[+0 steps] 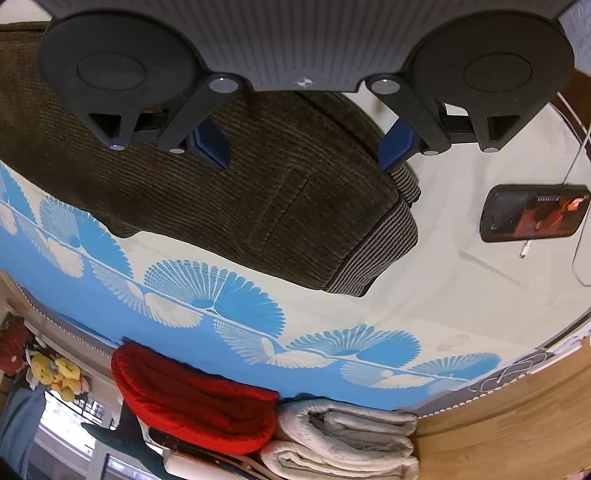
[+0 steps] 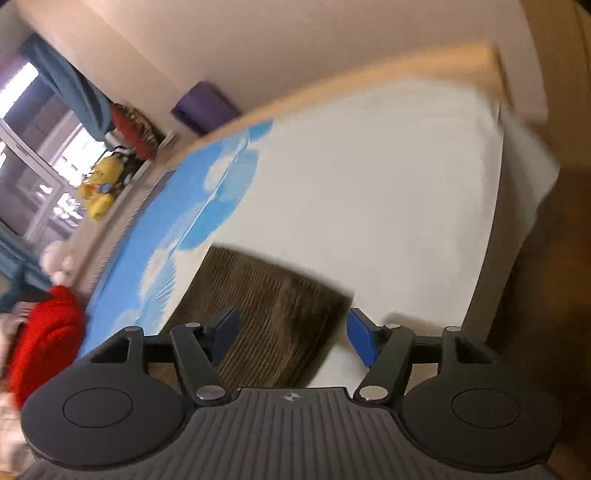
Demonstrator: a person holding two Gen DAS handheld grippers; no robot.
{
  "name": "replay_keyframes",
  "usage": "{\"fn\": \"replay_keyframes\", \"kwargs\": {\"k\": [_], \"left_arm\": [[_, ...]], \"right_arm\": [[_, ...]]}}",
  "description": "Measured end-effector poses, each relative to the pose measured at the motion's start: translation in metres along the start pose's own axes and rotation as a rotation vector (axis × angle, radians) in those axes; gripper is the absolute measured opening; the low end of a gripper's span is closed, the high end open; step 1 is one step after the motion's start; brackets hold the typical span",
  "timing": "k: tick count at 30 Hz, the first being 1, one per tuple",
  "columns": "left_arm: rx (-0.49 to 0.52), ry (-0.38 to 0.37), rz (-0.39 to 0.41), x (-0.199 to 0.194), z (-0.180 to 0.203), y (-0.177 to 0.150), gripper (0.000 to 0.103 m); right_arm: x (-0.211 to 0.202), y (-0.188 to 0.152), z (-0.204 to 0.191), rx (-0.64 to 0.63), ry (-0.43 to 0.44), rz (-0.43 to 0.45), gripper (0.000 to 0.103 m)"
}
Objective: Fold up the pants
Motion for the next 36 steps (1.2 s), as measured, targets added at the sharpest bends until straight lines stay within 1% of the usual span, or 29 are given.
{"fn": "replay_keyframes", "kwargs": {"k": [1,3,4,6,8,11,13,15,16,19,20,21,22,23,24,25,26,28,29,30,31,32,33,35,36], "left_arm": [[-0.003,0.002,-0.001,-0.002,0.001,-0.001,0.091],[-0.002,-0.003,-0.006,-0.005,0.004,-0.003,0.091],[0.003,-0.006,-0.008,-0.007,0.006,-0.004,0.091],[0.013,-0.006,-0.004,-0.01,0.009,-0.006,0.091],[0.014,-0.002,-0.006,-0.011,0.011,-0.009,0.091],[0.001,0.004,-0.022,-0.011,0.01,-0.015,0.091],[-0.002,0.009,-0.029,-0.011,0.01,-0.017,0.091],[-0.003,0.011,-0.025,-0.013,0.009,-0.017,0.091],[-0.004,0.014,-0.022,-0.013,0.008,-0.016,0.091],[-0.016,0.018,-0.02,-0.013,0.009,-0.014,0.091],[-0.017,0.016,-0.022,-0.012,0.011,-0.014,0.091],[-0.015,0.014,-0.024,-0.011,0.013,-0.014,0.091],[-0.011,0.013,-0.025,-0.01,0.015,-0.015,0.091],[-0.005,0.013,-0.026,-0.008,0.019,-0.016,0.091],[-0.002,0.011,-0.028,-0.007,0.021,-0.017,0.091],[0.0,0.007,-0.032,-0.005,0.024,-0.018,0.091],[0.002,0.002,-0.038,-0.004,0.028,-0.02,0.091],[0.007,-0.005,-0.048,-0.002,0.033,-0.024,0.091],[0.013,-0.008,-0.053,-0.001,0.036,-0.027,0.091],[0.021,-0.01,-0.058,-0.001,0.037,-0.029,0.091],[0.026,-0.008,-0.061,0.0,0.039,-0.031,0.091],[0.026,-0.007,-0.062,0.0,0.039,-0.032,0.091],[0.025,-0.006,-0.063,0.0,0.039,-0.032,0.091],[0.023,-0.003,-0.064,0.0,0.04,-0.032,0.091],[0.024,0.0,-0.063,0.0,0.04,-0.031,0.091]], "right_arm": [[0.005,-0.007,0.005,0.023,0.011,-0.034,0.067],[0.009,-0.016,0.012,0.027,0.012,-0.066,0.067],[0.014,-0.019,0.014,0.023,0.01,-0.066,0.067],[0.016,-0.018,0.012,0.014,0.046,-0.03,0.067],[0.027,-0.017,0.01,0.013,0.063,-0.019,0.067],[0.041,-0.012,0.009,0.035,0.071,-0.008,0.069],[0.037,-0.014,0.006,0.049,0.066,-0.009,0.07],[0.029,-0.013,0.005,0.056,0.037,-0.017,0.07],[0.028,-0.01,0.004,0.05,0.007,-0.016,0.07],[0.006,0.01,0.012,0.015,-0.086,0.052,0.071],[0.003,0.016,0.014,0.006,-0.094,0.059,0.071],[0.0,0.019,0.014,-0.009,-0.093,0.047,0.07],[-0.002,0.021,0.012,-0.03,-0.081,0.023,0.067],[-0.004,0.02,0.009,-0.046,-0.057,0.004,0.06],[-0.005,0.019,0.005,-0.065,-0.029,-0.019,0.057],[-0.006,0.018,0.0,-0.087,-0.008,-0.037,0.055],[-0.007,0.016,-0.005,-0.107,0.002,-0.051,0.055],[0.0,0.011,-0.01,-0.139,-0.026,-0.085,0.053],[0.005,0.009,-0.01,-0.148,-0.043,-0.093,0.043],[0.012,0.006,-0.011,-0.169,-0.053,-0.109,0.036],[0.018,0.003,-0.012,-0.191,-0.077,-0.121,0.016],[0.022,0.003,-0.012,-0.21,-0.104,-0.111,0.016],[0.023,0.004,-0.016,-0.219,-0.097,-0.105,0.015],[0.019,0.01,-0.034,-0.268,-0.062,-0.066,0.014],[0.014,0.015,-0.046,-0.291,-0.031,-0.041,0.014]]}}
Point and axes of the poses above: each gripper's, at about its wrist camera, not at the fingertips, and x roughly the way its jaws point, z to its right, y to its top, the point moved 6 cm from there along x, roughly the way its jaws point, and after that the axes turned 13 degrees about z, right-handed, at the moved point
